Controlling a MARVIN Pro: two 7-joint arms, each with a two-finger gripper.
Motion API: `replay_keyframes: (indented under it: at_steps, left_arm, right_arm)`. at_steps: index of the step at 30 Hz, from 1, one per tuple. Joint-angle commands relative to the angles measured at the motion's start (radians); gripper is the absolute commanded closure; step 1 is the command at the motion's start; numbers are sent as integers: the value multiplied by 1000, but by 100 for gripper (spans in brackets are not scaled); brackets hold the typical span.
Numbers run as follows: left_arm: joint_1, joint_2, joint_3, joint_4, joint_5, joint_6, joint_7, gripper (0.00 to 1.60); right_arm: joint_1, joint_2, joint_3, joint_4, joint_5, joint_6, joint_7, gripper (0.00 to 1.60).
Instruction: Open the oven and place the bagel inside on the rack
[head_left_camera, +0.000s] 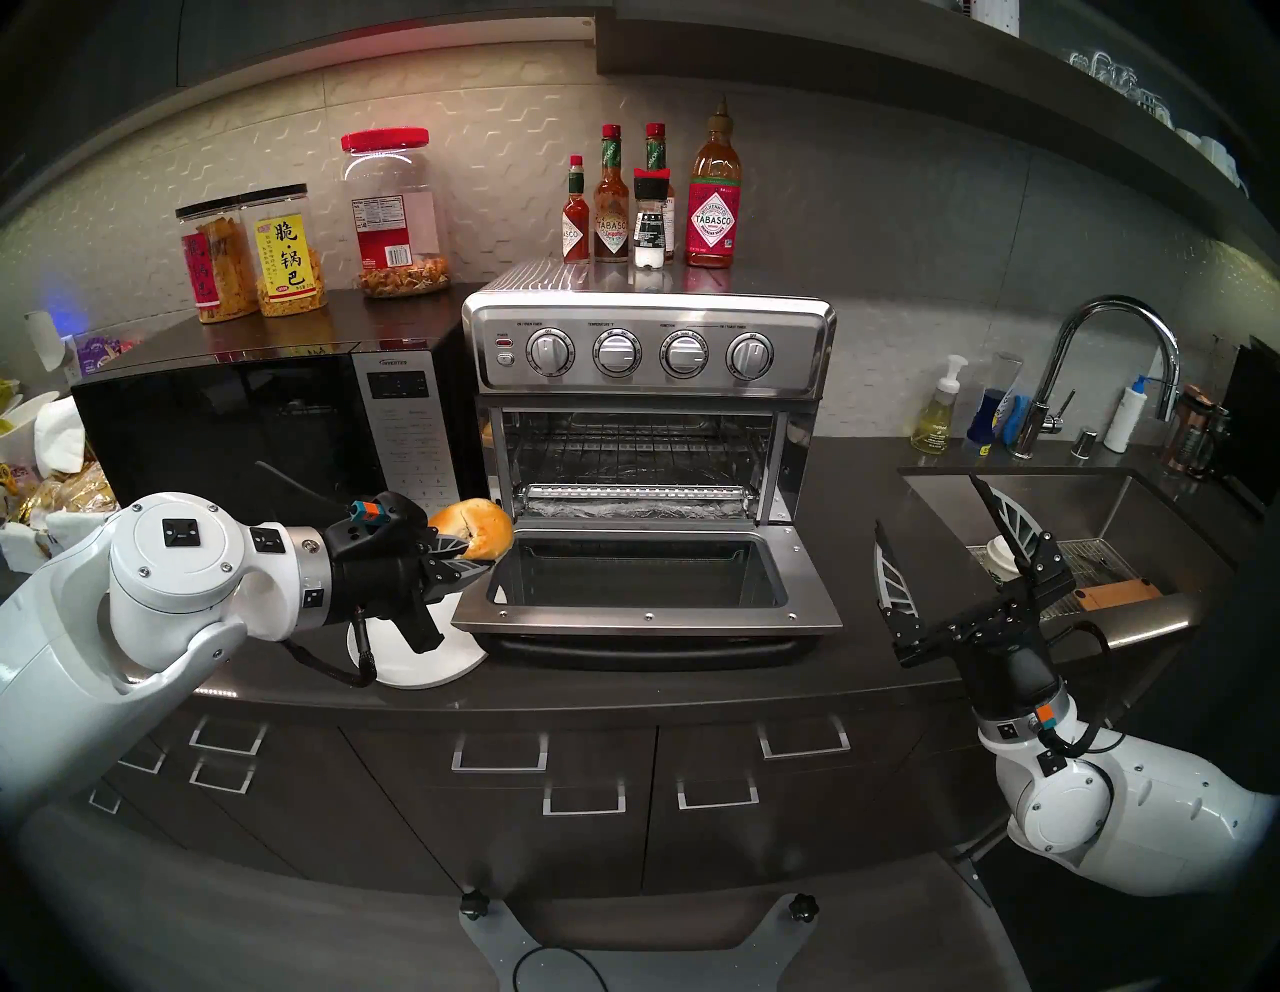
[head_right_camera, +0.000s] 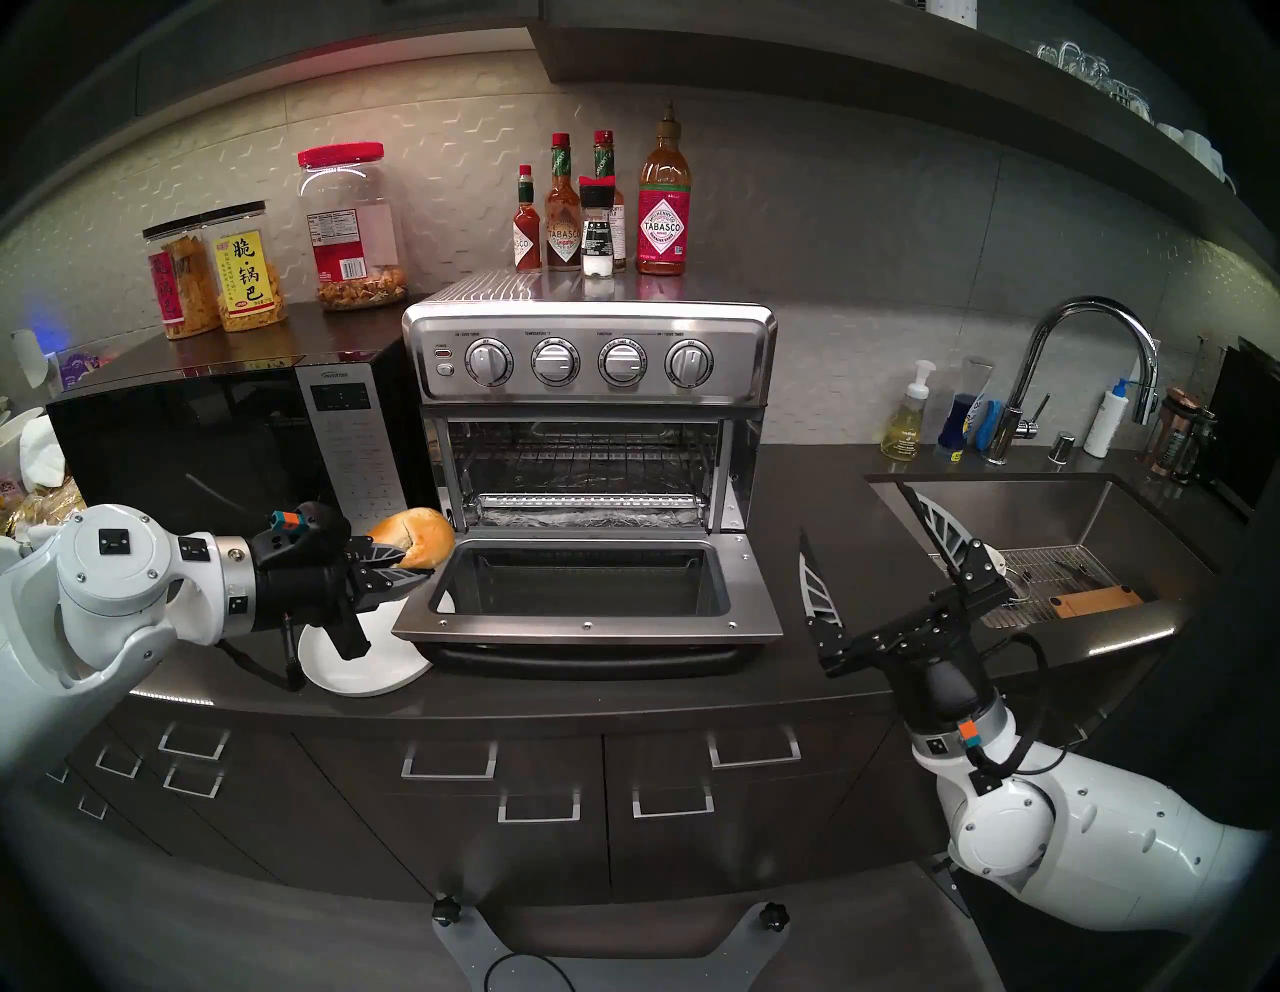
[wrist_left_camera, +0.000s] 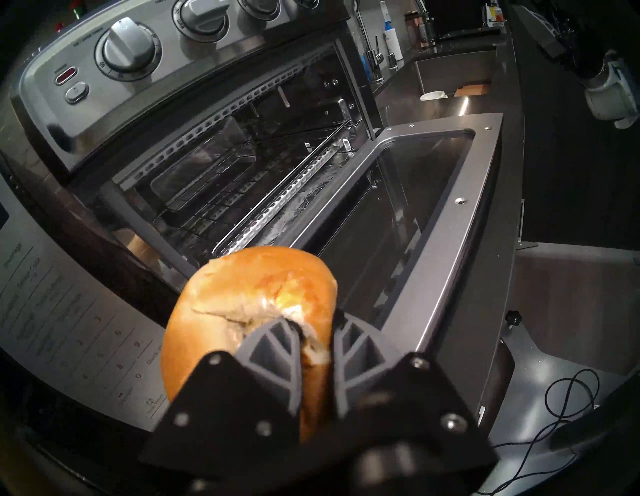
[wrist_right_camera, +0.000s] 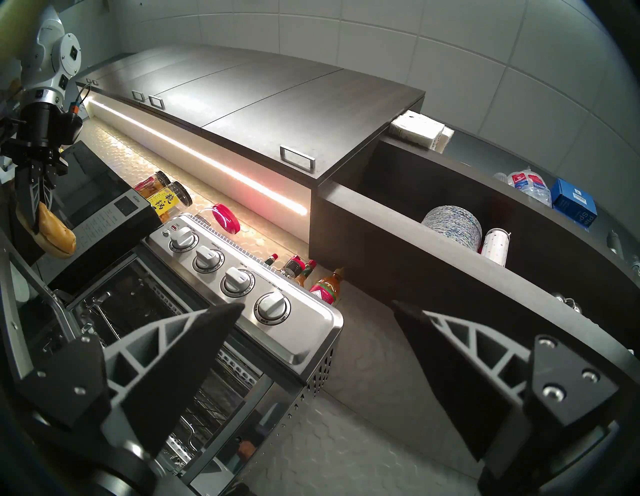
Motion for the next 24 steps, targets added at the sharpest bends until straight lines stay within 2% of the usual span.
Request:
replay_keyframes:
  at_steps: [1,11,13,19,21,22,24]
  left_arm:
    - [-117,22,49,-6,-17,-12,31,160]
    - [-234,-18,160,-6,-5,-2,47,160]
    - [-237,-23,165,-8,-3,-3,48,160]
    - [-321,-77,246,7,28,12,45,160]
    - [-312,-82,241,5,30,9,47,160]
    - [-343,-101,268,12,42,15,43,160]
    - [-353,-112,278,15,49,18,43,160]
  right_arm:
    - [6,-2,6,-10,0,0,-4,0]
    - [6,-2,5,-10,0,-1,-3,0]
    - [6,-2,5,-10,0,-1,-3,0]
    - [6,-2,5,-9,0,-1,-3,0]
    - [6,-2,5,-9,0,-1,-3,0]
    - [6,-2,5,-9,0,-1,-3,0]
    - [6,-2,5,-9,0,-1,-3,0]
